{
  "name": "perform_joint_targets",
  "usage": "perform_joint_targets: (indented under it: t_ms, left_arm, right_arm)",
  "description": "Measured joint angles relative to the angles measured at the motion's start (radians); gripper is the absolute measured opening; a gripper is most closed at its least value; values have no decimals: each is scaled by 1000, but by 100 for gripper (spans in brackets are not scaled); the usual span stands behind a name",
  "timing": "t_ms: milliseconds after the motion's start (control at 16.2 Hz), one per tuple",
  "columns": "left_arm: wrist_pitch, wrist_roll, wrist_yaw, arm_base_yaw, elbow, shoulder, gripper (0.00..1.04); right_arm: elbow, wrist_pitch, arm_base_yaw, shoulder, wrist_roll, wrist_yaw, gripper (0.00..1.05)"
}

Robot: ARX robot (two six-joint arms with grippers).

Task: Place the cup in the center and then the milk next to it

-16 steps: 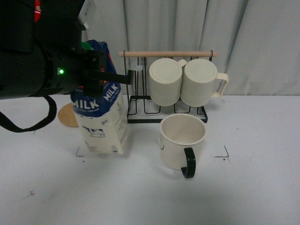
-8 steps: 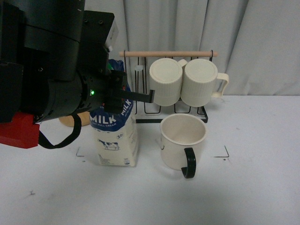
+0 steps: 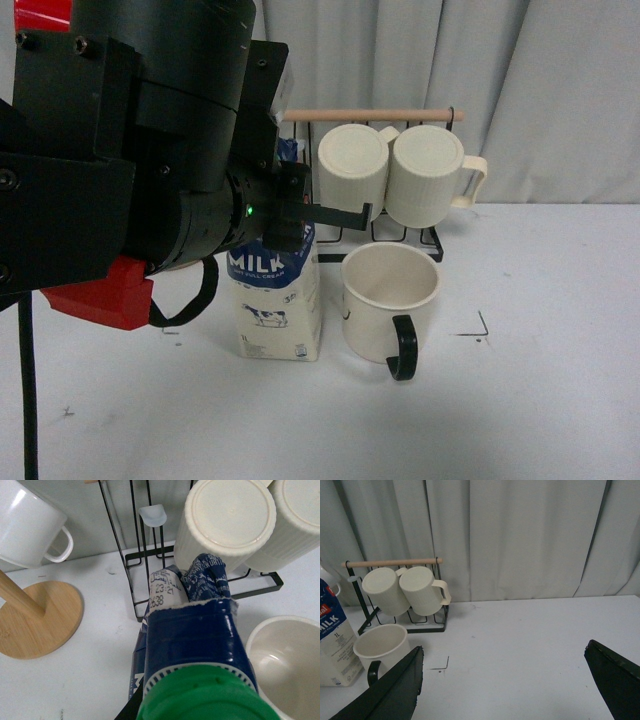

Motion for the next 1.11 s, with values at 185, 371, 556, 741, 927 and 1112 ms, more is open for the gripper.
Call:
perform_joint_targets:
  t_ms: [185, 371, 556, 741, 927, 1112]
  left_arm:
    - [7, -2, -17, -11, 3, 15, 16]
    - [12, -7, -20, -16, 3, 20, 25]
    - [-29, -86, 6, -14, 18, -7, 69]
    - [-121, -187, 89, -8, -4, -117, 94]
    - [-209, -318, 190, -35, -50, -318, 98]
    - [-176, -362, 191, -38, -152, -529, 98]
  right_arm:
    - [0, 0, 0, 0, 0, 0, 98]
    - [0, 0, 0, 0, 0, 0, 98]
    - [0, 0, 0, 0, 0, 0, 98]
    - [0, 0, 0, 0, 0, 0, 98]
    - [0, 0, 0, 0, 0, 0, 98]
    - [0, 0, 0, 0, 0, 0, 98]
